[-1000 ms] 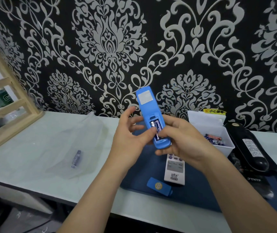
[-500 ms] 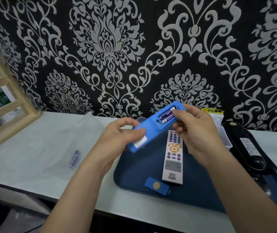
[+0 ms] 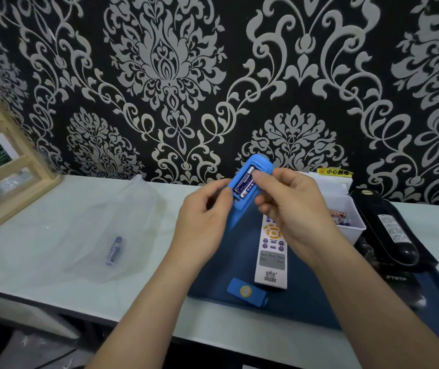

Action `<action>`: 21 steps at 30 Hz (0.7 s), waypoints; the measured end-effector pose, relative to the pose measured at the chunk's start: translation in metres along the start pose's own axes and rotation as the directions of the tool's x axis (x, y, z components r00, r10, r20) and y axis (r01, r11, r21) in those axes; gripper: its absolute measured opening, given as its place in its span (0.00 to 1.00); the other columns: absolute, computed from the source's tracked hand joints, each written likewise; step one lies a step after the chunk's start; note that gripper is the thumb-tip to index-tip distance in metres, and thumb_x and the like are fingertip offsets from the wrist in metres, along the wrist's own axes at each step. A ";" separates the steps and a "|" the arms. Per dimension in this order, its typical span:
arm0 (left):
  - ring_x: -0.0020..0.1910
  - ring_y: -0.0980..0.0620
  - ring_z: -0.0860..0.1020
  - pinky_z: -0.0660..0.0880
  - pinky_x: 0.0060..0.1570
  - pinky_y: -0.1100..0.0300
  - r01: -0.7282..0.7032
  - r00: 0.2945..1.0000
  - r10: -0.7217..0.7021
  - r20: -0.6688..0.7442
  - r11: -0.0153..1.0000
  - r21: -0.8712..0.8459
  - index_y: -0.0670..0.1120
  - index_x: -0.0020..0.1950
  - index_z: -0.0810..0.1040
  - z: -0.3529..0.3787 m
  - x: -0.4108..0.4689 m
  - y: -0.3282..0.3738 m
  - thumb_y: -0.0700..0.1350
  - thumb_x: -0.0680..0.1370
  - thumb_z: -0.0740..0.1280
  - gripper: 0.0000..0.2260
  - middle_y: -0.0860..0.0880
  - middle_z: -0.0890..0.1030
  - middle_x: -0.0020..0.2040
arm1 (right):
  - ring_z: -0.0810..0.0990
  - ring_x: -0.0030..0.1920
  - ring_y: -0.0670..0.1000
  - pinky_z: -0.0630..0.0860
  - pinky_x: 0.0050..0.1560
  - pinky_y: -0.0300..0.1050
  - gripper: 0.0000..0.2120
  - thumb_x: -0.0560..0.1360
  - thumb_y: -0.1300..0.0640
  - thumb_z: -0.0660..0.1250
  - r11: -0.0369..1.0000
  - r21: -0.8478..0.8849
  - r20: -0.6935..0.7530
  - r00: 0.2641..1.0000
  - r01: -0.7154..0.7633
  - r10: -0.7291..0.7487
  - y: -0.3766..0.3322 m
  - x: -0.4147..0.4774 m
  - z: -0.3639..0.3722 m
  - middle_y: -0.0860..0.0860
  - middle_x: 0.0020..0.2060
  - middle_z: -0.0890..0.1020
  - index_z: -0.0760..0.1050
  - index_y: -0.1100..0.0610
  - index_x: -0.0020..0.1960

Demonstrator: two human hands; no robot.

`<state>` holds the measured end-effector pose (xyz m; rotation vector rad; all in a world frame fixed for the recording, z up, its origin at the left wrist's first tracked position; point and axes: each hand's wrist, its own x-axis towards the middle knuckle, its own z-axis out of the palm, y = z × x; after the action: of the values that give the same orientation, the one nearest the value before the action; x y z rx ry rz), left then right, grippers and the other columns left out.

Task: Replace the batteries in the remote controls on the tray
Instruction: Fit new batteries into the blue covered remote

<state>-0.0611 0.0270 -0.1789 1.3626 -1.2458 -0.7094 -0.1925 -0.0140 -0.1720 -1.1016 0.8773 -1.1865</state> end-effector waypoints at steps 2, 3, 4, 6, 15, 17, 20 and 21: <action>0.35 0.62 0.76 0.69 0.37 0.63 0.068 0.997 -0.068 -0.020 0.997 -0.033 0.55 0.48 0.83 0.001 0.001 0.001 0.45 0.80 0.62 0.11 0.58 0.83 0.39 | 0.76 0.31 0.44 0.74 0.33 0.35 0.06 0.76 0.57 0.70 1.000 0.020 0.016 1.000 -0.015 0.014 0.001 0.000 0.001 0.55 0.40 0.84 0.78 0.60 0.49; 0.34 0.61 0.76 0.69 0.36 0.63 0.083 0.996 -0.084 -0.027 0.996 -0.038 0.54 0.48 0.83 0.001 0.001 0.002 0.45 0.80 0.63 0.10 0.56 0.82 0.38 | 0.76 0.32 0.44 0.74 0.33 0.35 0.07 0.76 0.57 0.70 1.000 0.022 0.026 1.000 -0.012 0.011 0.001 0.000 0.001 0.54 0.39 0.84 0.79 0.61 0.50; 0.35 0.60 0.76 0.70 0.36 0.62 0.082 0.996 -0.084 -0.039 0.996 -0.040 0.52 0.48 0.83 0.002 0.002 0.002 0.46 0.79 0.64 0.08 0.55 0.82 0.39 | 0.77 0.32 0.44 0.74 0.33 0.35 0.07 0.76 0.58 0.70 1.000 0.012 0.036 0.999 -0.001 0.001 0.002 -0.001 0.002 0.53 0.37 0.84 0.79 0.61 0.50; 0.39 0.60 0.78 0.73 0.40 0.64 0.073 0.995 -0.077 -0.057 0.995 -0.064 0.50 0.49 0.83 0.003 0.004 0.006 0.46 0.78 0.66 0.06 0.51 0.83 0.42 | 0.79 0.32 0.45 0.76 0.34 0.35 0.05 0.75 0.59 0.71 0.998 -0.057 0.066 0.997 0.042 -0.039 0.003 -0.002 0.004 0.50 0.34 0.83 0.79 0.60 0.49; 0.30 0.57 0.69 0.67 0.28 0.69 0.200 0.979 -0.204 -0.004 0.962 -0.186 0.49 0.27 0.76 0.003 0.013 0.017 0.43 0.75 0.65 0.16 0.52 0.71 0.28 | 0.82 0.31 0.46 0.79 0.34 0.36 0.03 0.73 0.65 0.73 0.977 -0.160 0.102 0.987 0.138 -0.123 0.001 -0.005 0.009 0.52 0.34 0.84 0.79 0.60 0.44; 0.33 0.55 0.70 0.68 0.35 0.64 0.228 0.973 -0.231 0.010 0.955 -0.191 0.50 0.27 0.77 0.004 0.014 0.016 0.44 0.74 0.65 0.14 0.52 0.72 0.29 | 0.82 0.31 0.47 0.79 0.34 0.36 0.04 0.72 0.65 0.73 0.960 -0.222 0.102 0.984 0.168 -0.149 0.002 -0.004 0.008 0.53 0.34 0.84 0.79 0.60 0.44; 0.38 0.53 0.73 0.69 0.41 0.58 0.263 0.965 -0.261 0.042 0.939 -0.220 0.51 0.30 0.80 0.003 0.015 0.014 0.45 0.74 0.66 0.13 0.52 0.76 0.32 | 0.83 0.31 0.47 0.79 0.35 0.37 0.05 0.71 0.65 0.74 0.936 -0.287 0.096 0.978 0.205 -0.185 0.003 -0.003 0.006 0.52 0.33 0.84 0.79 0.60 0.45; 0.39 0.53 0.74 0.70 0.42 0.59 0.275 0.961 -0.270 0.054 0.935 -0.224 0.52 0.32 0.82 0.002 0.015 0.012 0.45 0.74 0.66 0.12 0.52 0.78 0.33 | 0.83 0.31 0.48 0.80 0.35 0.37 0.05 0.71 0.65 0.74 0.929 -0.305 0.095 0.977 0.211 -0.191 0.003 -0.002 0.005 0.52 0.33 0.84 0.79 0.60 0.45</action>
<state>-0.0625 0.0140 -0.1642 1.3493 -0.9652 -1.0329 -0.1873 -0.0106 -0.1739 -1.5106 0.9415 -1.1969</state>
